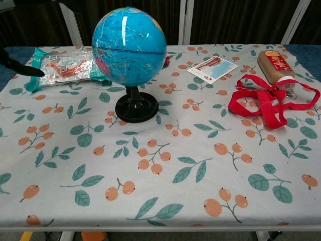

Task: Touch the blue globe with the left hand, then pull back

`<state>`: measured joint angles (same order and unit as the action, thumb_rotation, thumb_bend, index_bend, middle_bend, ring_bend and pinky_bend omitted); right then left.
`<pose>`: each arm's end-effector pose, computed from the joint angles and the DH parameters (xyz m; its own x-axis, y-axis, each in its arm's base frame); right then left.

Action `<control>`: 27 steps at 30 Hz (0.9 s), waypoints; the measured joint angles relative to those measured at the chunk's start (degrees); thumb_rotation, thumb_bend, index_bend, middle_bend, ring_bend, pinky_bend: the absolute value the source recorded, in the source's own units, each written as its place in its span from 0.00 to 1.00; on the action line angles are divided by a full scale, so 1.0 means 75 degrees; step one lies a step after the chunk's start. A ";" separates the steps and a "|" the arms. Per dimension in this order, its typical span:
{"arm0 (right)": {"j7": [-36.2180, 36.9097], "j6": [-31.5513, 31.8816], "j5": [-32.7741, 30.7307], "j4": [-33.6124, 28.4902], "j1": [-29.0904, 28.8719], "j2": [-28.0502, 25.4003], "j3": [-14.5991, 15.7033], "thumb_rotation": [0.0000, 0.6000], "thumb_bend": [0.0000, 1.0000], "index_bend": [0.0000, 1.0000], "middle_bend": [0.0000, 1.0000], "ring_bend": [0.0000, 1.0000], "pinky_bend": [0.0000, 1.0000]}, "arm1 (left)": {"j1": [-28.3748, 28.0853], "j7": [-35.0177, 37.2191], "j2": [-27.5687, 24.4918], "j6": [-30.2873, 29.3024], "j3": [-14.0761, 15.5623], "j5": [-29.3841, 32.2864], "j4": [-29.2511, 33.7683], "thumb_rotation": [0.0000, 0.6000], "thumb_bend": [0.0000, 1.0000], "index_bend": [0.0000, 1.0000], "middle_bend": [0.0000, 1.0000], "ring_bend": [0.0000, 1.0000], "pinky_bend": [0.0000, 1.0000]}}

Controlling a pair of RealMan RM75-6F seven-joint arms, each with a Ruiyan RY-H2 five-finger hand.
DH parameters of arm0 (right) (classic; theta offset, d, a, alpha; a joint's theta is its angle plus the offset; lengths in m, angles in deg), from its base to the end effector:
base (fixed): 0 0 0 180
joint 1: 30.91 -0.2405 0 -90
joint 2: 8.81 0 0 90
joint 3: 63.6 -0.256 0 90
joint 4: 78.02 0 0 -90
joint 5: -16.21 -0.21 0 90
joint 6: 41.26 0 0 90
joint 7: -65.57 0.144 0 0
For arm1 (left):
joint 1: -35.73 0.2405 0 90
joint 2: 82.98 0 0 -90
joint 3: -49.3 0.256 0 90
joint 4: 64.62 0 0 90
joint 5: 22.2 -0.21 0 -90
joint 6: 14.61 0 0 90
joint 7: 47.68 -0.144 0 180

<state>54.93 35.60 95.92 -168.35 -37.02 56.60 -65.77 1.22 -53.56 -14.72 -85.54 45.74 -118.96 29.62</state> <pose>-0.3354 -0.1838 0.1409 0.5462 -0.1591 0.8224 -0.8271 0.0530 0.5596 -0.1589 0.2922 0.0936 0.4906 -0.0325 0.8708 0.6622 -0.6356 -0.3968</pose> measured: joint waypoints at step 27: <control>0.0439 -0.0005 0.0004 0.0253 0.0041 0.0004 0.0002 1.00 0.27 0.00 0.00 0.00 0.00 | -0.0992 -0.0062 0.0890 0.0715 -0.0242 -0.0378 -0.0155 1.00 0.12 0.10 0.12 0.00 0.08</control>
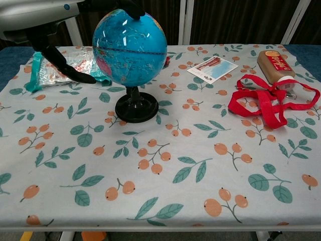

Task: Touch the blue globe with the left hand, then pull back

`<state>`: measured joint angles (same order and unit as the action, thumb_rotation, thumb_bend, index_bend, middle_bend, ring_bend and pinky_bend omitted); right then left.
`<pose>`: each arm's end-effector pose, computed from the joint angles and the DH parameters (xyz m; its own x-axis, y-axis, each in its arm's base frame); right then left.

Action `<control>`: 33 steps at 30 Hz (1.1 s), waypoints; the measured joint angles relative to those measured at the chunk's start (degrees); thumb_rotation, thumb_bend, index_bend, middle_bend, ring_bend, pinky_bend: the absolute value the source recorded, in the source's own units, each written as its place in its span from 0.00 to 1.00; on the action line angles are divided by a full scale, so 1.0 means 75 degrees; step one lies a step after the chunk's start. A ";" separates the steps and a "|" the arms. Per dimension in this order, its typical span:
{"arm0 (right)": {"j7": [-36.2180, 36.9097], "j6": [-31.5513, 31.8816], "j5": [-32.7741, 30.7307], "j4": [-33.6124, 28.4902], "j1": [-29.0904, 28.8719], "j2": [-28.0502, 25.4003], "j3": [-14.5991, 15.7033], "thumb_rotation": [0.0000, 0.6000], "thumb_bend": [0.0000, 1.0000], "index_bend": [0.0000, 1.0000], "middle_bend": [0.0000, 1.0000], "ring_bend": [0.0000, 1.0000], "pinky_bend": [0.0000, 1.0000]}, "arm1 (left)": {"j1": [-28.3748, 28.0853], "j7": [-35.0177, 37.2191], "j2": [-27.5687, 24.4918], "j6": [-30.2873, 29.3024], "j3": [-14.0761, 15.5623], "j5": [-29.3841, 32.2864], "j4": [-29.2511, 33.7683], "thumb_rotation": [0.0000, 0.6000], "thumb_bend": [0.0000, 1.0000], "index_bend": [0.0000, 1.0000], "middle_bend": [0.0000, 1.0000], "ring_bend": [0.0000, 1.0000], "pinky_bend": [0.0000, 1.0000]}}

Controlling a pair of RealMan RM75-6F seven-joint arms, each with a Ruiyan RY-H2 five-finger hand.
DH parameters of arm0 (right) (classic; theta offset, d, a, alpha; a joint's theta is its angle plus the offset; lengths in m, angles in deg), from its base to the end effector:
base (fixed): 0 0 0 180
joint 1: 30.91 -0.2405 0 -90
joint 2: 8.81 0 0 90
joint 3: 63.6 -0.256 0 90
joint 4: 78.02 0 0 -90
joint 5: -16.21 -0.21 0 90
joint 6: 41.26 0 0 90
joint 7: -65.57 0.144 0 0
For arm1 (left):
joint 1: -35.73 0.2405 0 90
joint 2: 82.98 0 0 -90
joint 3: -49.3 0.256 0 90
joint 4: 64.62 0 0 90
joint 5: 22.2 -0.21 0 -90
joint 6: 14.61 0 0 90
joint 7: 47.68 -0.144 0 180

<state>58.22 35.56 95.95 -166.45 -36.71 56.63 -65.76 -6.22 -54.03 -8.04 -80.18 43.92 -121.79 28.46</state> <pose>-0.3433 -0.1826 0.1448 0.5242 -0.1567 0.8371 -0.8396 0.0691 0.5388 -0.1042 0.3005 0.0516 0.4753 -0.0245 0.8795 0.5509 -0.7711 -0.3192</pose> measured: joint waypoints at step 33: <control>-0.0263 -0.0056 0.0015 -0.0166 -0.0063 0.0033 0.0005 1.00 0.27 0.00 0.00 0.00 0.00 | 0.1574 0.0256 -0.0894 -0.1196 0.0604 0.0878 -0.0233 1.00 0.12 0.10 0.14 0.00 0.08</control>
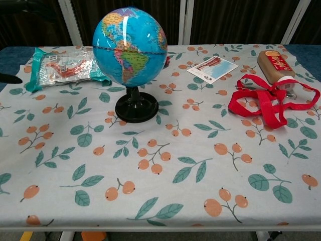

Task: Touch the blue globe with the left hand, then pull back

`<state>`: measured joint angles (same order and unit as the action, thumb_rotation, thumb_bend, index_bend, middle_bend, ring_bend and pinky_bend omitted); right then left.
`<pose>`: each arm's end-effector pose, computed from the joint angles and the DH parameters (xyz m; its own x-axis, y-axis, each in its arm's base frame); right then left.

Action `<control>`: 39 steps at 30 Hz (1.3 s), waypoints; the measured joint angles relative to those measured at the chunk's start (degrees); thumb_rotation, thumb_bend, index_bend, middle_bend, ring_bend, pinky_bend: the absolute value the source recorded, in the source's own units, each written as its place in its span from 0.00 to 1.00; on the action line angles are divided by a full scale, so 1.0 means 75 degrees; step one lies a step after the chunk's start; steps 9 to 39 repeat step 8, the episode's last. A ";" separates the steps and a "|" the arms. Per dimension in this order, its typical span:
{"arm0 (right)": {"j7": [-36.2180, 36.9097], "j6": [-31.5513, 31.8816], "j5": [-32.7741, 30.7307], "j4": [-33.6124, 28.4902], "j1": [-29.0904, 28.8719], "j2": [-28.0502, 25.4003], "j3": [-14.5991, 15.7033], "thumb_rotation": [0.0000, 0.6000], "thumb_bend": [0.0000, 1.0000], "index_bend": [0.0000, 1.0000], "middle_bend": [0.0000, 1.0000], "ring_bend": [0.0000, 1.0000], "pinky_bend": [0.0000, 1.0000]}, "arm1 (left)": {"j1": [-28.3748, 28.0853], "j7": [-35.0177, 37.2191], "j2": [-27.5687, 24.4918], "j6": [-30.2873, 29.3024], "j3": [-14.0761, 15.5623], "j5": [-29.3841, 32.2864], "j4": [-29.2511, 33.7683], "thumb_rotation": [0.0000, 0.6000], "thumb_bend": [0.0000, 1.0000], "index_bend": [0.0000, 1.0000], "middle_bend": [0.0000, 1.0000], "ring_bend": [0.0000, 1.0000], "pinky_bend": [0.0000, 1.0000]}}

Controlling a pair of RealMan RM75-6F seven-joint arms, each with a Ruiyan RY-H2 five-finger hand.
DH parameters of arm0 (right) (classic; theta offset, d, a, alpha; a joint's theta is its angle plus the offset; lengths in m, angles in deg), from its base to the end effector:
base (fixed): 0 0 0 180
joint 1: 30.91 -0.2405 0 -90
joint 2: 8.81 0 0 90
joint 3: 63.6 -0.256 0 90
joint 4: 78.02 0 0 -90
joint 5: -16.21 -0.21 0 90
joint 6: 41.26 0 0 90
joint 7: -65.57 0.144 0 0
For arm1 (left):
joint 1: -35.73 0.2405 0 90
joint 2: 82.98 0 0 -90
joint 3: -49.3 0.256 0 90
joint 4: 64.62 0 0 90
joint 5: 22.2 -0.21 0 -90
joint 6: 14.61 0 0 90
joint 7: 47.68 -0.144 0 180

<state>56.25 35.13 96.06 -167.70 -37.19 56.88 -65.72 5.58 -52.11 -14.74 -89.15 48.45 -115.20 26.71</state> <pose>-0.3370 -0.1847 0.1393 0.5322 -0.1642 0.8305 -0.8362 0.0512 0.5460 -0.2026 0.2822 0.1020 0.4891 0.0016 0.8722 0.7470 -0.5171 -0.4179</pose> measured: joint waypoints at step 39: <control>0.0009 0.0194 0.0085 -0.0164 0.0013 -0.0071 -0.0062 1.00 0.27 0.00 0.00 0.00 0.00 | 0.1154 0.0105 -0.0181 -0.0927 0.0103 0.0758 -0.0310 1.00 0.12 0.11 0.14 0.00 0.08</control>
